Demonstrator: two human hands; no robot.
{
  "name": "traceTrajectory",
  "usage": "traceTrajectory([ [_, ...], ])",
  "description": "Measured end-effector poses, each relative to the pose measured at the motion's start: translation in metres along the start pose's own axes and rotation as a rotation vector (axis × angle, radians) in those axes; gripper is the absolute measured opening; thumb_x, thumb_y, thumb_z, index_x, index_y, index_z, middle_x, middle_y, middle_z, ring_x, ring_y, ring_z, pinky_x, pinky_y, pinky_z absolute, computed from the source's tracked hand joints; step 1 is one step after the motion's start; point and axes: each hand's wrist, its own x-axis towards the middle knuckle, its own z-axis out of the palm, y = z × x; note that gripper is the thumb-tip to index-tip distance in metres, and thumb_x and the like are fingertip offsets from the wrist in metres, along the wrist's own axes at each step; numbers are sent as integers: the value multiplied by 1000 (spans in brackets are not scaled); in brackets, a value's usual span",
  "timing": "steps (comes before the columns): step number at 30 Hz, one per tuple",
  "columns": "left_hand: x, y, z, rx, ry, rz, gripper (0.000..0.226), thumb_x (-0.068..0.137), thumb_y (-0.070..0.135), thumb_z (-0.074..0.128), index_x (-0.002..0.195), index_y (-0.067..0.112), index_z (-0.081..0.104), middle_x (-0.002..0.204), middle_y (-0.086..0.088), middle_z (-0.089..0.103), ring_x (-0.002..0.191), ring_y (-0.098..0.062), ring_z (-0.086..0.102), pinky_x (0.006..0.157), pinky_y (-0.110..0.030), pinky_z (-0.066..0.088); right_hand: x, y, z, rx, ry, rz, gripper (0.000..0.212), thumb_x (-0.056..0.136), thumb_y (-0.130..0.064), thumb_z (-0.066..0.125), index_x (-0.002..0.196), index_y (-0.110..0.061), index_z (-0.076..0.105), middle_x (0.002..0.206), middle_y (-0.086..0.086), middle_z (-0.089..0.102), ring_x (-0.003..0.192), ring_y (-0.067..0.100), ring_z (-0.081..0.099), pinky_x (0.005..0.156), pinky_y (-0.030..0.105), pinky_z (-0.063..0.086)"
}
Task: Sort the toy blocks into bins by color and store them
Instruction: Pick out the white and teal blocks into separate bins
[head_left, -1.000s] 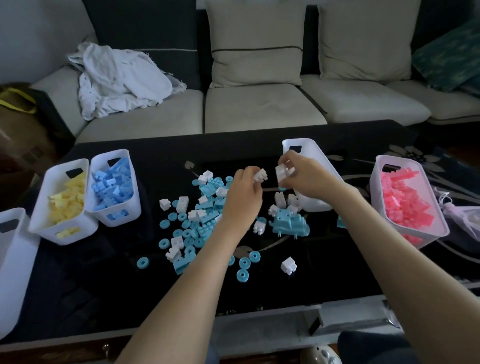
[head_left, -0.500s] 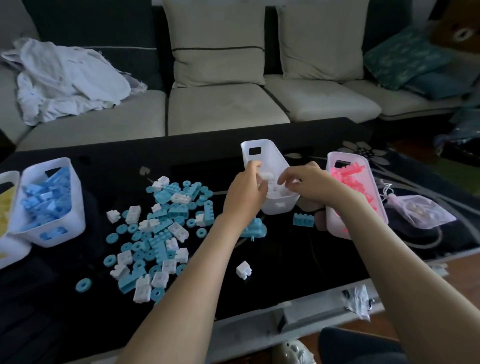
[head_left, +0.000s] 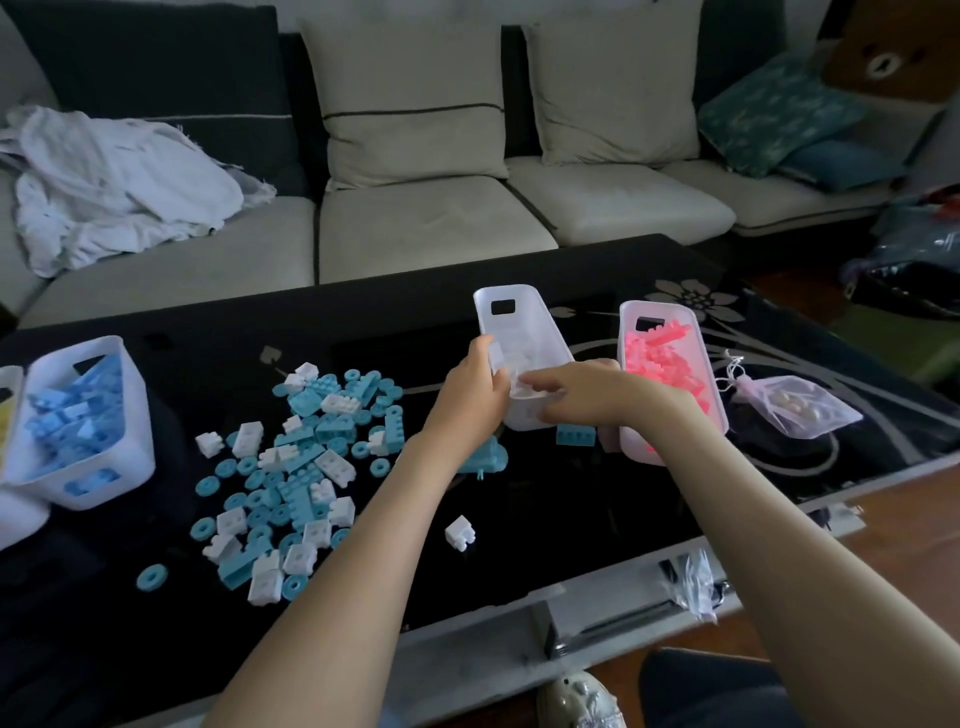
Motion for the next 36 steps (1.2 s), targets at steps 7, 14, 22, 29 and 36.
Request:
traceTrajectory([
  [7, -10, -20, -27, 84, 72, 7, 55, 93, -1, 33, 144, 17, 29, 146, -5, 37, 128, -17, 40, 97, -28, 36, -4, -4, 0, 74, 152, -25, 76, 85, -27, 56, 148, -32, 14, 140, 0, 45, 134, 25, 28, 109, 42, 18],
  [14, -36, -58, -82, 259, 44, -64, 54, 87, -8, 37, 129, 25, 49, 139, -2, 38, 95, -12, 48, 57, -20, 37, -6, -44, 3, 4, 304, -191, 51, 88, -25, 58, 135, -26, 39, 116, -7, 51, 112, 15, 43, 94, 35, 29],
  [22, -100, -72, -141, 475, -255, -181, 28, 94, 31, 48, 121, 24, 50, 104, 6, 54, 81, -11, 57, 62, -26, 44, -30, -77, 45, -36, -135, -311, 69, 70, -50, 73, 118, -35, 26, 81, -23, 38, 71, -1, 46, 60, 21, 37],
  [29, -154, -80, -150, 742, -511, -341, 89, 71, 49, 74, 131, 31, 11, 134, -7, 32, 88, -17, 52, 73, -32, 47, -31, -97, 64, -86, -294, -289, 36, 84, -34, 66, 104, -26, 37, 88, -9, 49, 74, 9, 49, 59, 26, 37],
  [36, -161, -99, -140, 702, -323, -198, 45, 83, 34, 64, 116, 27, 33, 106, -2, 34, 70, -12, 47, 54, -26, 37, -25, -127, 78, -50, -46, -438, 10, 90, -11, 43, 96, -19, 42, 98, -6, 41, 82, 16, 50, 75, 33, 45],
])
